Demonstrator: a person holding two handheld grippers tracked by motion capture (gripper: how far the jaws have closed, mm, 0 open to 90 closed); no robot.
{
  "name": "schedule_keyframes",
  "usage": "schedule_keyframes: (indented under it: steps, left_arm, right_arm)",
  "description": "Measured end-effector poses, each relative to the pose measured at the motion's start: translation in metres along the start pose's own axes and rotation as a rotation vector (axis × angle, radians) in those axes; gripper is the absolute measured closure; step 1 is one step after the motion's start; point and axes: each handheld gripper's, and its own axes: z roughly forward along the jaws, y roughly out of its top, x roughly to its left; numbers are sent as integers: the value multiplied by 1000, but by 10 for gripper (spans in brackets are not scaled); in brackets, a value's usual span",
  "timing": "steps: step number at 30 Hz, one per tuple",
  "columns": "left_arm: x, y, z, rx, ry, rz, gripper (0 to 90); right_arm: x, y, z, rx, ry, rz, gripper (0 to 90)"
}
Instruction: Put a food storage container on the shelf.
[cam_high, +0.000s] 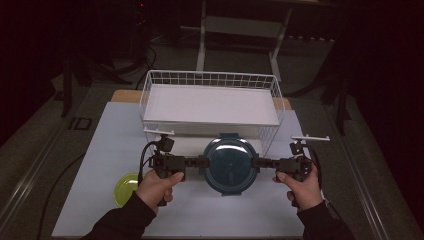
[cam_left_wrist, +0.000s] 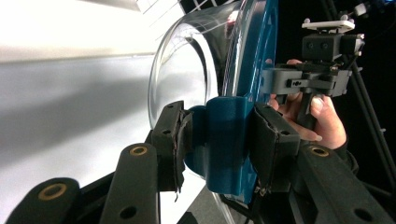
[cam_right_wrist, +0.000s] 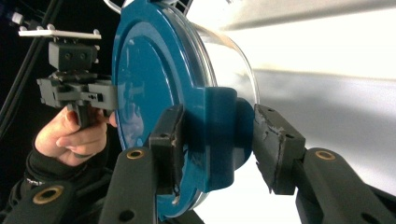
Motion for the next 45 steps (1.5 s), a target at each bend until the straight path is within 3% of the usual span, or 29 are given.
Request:
schedule_keyframes:
  steps: [6,7,10,14,22,27,34,41,45]
  left_arm:
    - [-8,15,-9,-25,-5,24,574]
    - [-12,26,-14,-39,-7,35,574]
    - [-16,40,-19,-64,-5,47,573]
    - [-19,59,-27,-69,-3,74,573]
    - [-22,93,-34,-91,-12,89,572]
    - [-17,114,-34,-91,-16,85,571]
    - [-13,138,-36,-95,-6,111,571]
    - [0,150,-32,-108,1,77,570]
    - [10,155,-30,-121,6,37,568]
  right_arm:
    - [15,21,-3,-16,-4,-31,550]
    - [20,28,-4,-24,-5,-35,550]
    - [27,42,-4,-35,-7,-41,550]
    - [35,60,-2,-50,-6,-51,550]
    - [46,93,-1,-76,-12,-58,550]
    - [47,111,2,-82,-28,-49,550]
    - [46,128,8,-83,-30,-29,550]
    - [39,140,18,-90,-42,9,550]
    - [35,148,25,-99,-59,26,550]
